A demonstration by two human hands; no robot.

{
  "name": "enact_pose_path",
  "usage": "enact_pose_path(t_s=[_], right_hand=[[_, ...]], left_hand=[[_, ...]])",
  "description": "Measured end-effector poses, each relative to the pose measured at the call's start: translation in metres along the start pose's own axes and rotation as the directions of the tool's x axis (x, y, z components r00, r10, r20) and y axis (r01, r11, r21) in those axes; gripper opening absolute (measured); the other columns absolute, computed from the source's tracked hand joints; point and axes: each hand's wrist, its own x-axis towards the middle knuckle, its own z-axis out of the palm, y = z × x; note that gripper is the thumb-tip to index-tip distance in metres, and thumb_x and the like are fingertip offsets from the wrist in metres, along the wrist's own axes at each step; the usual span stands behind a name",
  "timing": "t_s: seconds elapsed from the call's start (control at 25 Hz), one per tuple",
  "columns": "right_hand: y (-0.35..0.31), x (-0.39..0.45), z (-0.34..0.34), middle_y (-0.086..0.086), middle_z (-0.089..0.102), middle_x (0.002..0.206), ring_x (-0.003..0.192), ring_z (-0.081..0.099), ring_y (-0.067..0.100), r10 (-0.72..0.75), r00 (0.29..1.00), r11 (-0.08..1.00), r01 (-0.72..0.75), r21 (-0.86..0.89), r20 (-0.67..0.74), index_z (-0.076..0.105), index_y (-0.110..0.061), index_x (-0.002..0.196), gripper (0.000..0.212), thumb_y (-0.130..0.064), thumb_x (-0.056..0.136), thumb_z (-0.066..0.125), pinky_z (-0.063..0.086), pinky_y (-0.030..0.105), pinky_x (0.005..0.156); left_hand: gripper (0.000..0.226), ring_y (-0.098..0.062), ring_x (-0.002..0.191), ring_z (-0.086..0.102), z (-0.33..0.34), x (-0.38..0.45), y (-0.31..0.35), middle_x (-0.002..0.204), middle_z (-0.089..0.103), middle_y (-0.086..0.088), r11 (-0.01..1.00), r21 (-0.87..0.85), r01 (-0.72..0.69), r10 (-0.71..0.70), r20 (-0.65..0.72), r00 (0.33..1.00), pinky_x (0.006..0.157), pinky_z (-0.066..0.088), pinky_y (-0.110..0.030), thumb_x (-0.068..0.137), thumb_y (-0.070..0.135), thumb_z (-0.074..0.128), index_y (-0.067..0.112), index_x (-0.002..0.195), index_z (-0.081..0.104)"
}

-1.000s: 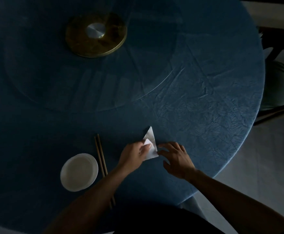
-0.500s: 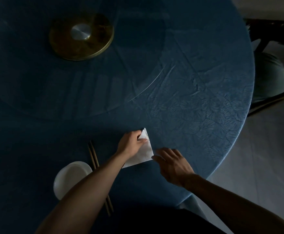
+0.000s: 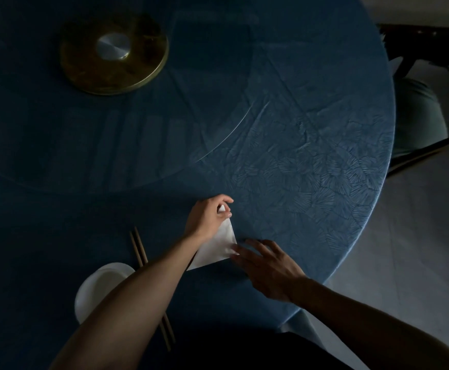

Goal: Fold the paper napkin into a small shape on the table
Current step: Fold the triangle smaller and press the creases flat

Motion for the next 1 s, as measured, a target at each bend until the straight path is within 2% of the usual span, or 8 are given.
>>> enact_pose_path(t_s=[0.12,0.28,0.44,0.6,0.72,0.84,0.92,1.0], right_hand=[[0.0,0.001,-0.001,-0.003,0.028,0.157,0.137,0.037,0.028,-0.001,1.0,1.0,0.001,-0.002,0.001,0.029,-0.023,0.148,0.069,-0.04,0.085,0.051,0.037,0.044,0.108],[-0.001,0.001,-0.003,-0.001,0.036,0.154,0.131,0.044,0.027,0.008,1.0,1.0,-0.008,-0.008,-0.025,0.036,-0.023,0.144,0.066,-0.038,0.083,0.055,0.043,0.043,0.103],[-0.001,0.003,0.003,-0.003,0.028,0.157,0.134,0.04,0.027,0.003,1.0,0.999,-0.003,-0.041,0.001,0.03,-0.024,0.147,0.069,-0.04,0.084,0.052,0.04,0.044,0.105],[0.0,0.004,0.005,-0.003,0.032,0.156,0.133,0.041,0.027,0.007,1.0,0.999,-0.008,-0.034,-0.009,0.032,-0.023,0.146,0.066,-0.039,0.084,0.049,0.041,0.044,0.103],[0.0,0.002,0.006,-0.002,0.03,0.157,0.134,0.039,0.028,0.003,1.0,0.999,-0.004,-0.033,-0.017,0.031,-0.022,0.147,0.065,-0.038,0.086,0.045,0.039,0.044,0.105],[0.0,0.002,0.005,-0.002,0.028,0.157,0.135,0.038,0.027,0.005,1.0,0.999,-0.005,-0.033,-0.01,0.029,-0.021,0.147,0.065,-0.039,0.086,0.044,0.037,0.044,0.105],[0.0,0.002,0.003,-0.003,0.028,0.157,0.134,0.039,0.027,0.0,1.0,1.0,0.0,-0.025,-0.01,0.03,-0.022,0.147,0.067,-0.039,0.085,0.047,0.038,0.043,0.105],[0.0,0.003,0.002,-0.004,0.03,0.156,0.133,0.04,0.026,-0.002,1.0,1.0,0.002,-0.011,-0.017,0.032,-0.022,0.146,0.068,-0.039,0.083,0.051,0.04,0.043,0.104]], left_hand=[[0.024,0.001,0.068,0.059,-0.001,0.007,0.002,0.08,0.068,0.013,0.998,-0.05,-0.033,0.033,0.005,0.999,0.067,0.046,-0.016,0.08,0.009,0.075,0.019,0.102,0.07],[0.027,-0.007,0.079,0.067,-0.003,0.01,0.0,0.083,0.069,0.01,0.996,-0.087,-0.026,0.026,0.006,1.0,0.074,0.052,-0.02,0.078,0.007,0.077,0.018,0.102,0.071],[0.026,0.003,0.075,0.063,-0.002,0.009,-0.006,0.085,0.07,0.01,0.996,-0.082,-0.033,0.031,-0.029,0.999,0.073,0.051,-0.013,0.079,0.008,0.078,0.018,0.102,0.071],[0.026,0.011,0.074,0.062,0.001,0.012,-0.008,0.088,0.072,0.006,0.993,-0.104,-0.057,0.051,-0.051,0.997,0.072,0.047,-0.004,0.079,0.004,0.076,0.016,0.101,0.071],[0.025,0.007,0.076,0.064,0.002,0.015,-0.007,0.088,0.072,0.004,0.99,-0.12,-0.076,0.069,-0.059,0.996,0.076,0.051,-0.011,0.08,0.003,0.075,0.014,0.102,0.071],[0.025,-0.008,0.082,0.066,0.002,0.014,-0.01,0.092,0.068,0.004,0.988,-0.003,-0.151,0.151,-0.059,0.987,0.077,0.054,-0.026,0.08,0.005,0.075,0.013,0.104,0.07],[0.03,-0.015,0.088,0.065,-0.001,0.013,-0.013,0.102,0.065,0.0,0.975,0.096,-0.201,0.206,-0.044,0.978,0.075,0.051,-0.027,0.081,0.009,0.075,0.013,0.11,0.068],[0.038,-0.018,0.098,0.06,-0.005,0.012,-0.017,0.113,0.061,-0.003,0.955,0.225,-0.192,0.214,-0.08,0.974,0.078,0.048,-0.029,0.082,0.019,0.076,0.015,0.119,0.064]])
